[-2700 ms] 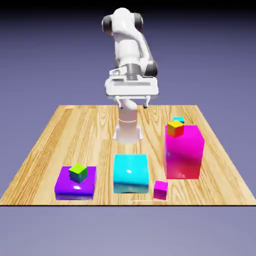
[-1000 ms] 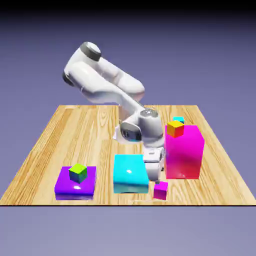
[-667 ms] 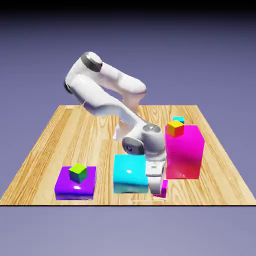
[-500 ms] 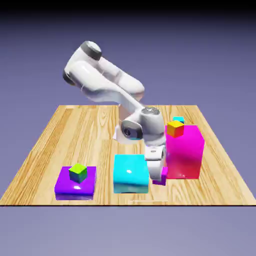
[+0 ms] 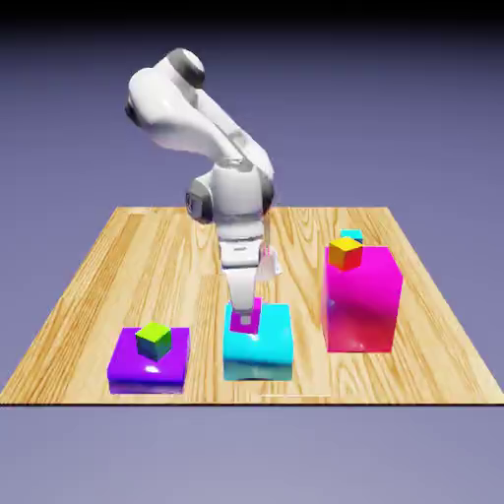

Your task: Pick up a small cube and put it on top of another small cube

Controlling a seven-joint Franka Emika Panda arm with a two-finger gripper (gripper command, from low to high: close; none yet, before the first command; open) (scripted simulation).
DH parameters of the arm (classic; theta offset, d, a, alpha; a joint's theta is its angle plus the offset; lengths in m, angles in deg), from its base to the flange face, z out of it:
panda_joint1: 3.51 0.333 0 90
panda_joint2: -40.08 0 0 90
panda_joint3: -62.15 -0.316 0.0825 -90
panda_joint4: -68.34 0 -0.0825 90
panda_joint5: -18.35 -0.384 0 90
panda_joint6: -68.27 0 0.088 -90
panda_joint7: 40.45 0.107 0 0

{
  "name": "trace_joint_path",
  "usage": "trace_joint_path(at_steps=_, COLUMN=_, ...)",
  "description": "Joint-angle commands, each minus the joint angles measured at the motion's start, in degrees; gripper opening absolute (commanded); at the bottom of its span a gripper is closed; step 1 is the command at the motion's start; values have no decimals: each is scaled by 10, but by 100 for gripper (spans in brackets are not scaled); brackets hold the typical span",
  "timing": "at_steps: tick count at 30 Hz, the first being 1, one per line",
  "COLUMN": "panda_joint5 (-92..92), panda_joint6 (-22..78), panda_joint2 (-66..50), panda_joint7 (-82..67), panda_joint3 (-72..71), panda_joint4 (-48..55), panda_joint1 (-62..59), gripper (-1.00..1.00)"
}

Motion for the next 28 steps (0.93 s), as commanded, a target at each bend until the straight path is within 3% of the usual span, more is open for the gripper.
trace_joint_path(at_steps=1, panda_joint5=-10, panda_joint6=3, panda_joint2=-7, panda_joint7=-24, panda_joint3=-6, panda_joint4=2, panda_joint1=-14, gripper=-100)
trace_joint_path(at_steps=17, panda_joint5=-237, panda_joint6=85, panda_joint2=-81, panda_joint7=-417, panda_joint3=49, panda_joint4=36, panda_joint1=-168, gripper=-100)
trace_joint_path(at_steps=25, panda_joint5=-174, panda_joint6=10, panda_joint2=-35, panda_joint7=-377, panda_joint3=178, panda_joint4=8, panda_joint1=-76, gripper=-100)
trace_joint_path(at_steps=26, panda_joint5=-174, panda_joint6=10, panda_joint2=-35, panda_joint7=-377, panda_joint3=178, panda_joint4=8, panda_joint1=-76, gripper=100)
trace_joint_path(at_steps=28, panda_joint5=-187, panda_joint6=25, panda_joint2=-43, panda_joint7=-385, panda_joint3=157, panda_joint4=14, panda_joint1=-92, gripper=100)
